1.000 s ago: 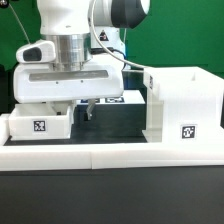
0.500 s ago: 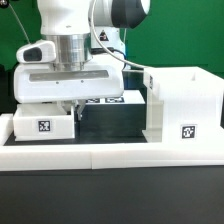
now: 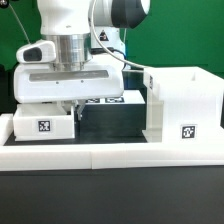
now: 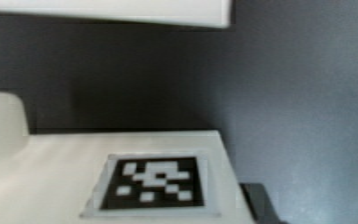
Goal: Assemble drawer
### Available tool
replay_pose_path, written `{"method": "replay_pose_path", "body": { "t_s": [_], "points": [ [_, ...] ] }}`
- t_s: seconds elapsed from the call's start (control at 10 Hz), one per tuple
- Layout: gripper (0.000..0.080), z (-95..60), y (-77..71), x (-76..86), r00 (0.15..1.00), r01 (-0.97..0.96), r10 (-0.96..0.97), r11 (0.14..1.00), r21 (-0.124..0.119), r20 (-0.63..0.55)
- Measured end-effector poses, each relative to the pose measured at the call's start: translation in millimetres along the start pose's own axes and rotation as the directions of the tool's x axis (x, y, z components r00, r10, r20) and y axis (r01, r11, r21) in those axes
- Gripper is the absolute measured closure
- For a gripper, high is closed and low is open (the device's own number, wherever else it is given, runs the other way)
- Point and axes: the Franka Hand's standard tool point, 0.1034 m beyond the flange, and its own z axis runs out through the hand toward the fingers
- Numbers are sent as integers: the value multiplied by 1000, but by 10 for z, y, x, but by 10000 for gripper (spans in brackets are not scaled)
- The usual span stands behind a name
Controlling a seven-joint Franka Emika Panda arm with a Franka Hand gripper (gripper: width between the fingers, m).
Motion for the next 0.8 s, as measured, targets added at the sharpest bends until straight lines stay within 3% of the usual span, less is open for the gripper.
{"method": "replay_pose_path", "body": {
  "t_s": [0.3, 0.5, 0.8],
  "points": [
    [758, -4, -18, 1, 1000, 12, -12, 1000, 3, 7],
    [758, -81, -163, 94, 993, 92, -94, 995, 33, 65],
    [758, -74, -166, 101, 990, 120, -123, 992, 40, 71]
  ]
}}
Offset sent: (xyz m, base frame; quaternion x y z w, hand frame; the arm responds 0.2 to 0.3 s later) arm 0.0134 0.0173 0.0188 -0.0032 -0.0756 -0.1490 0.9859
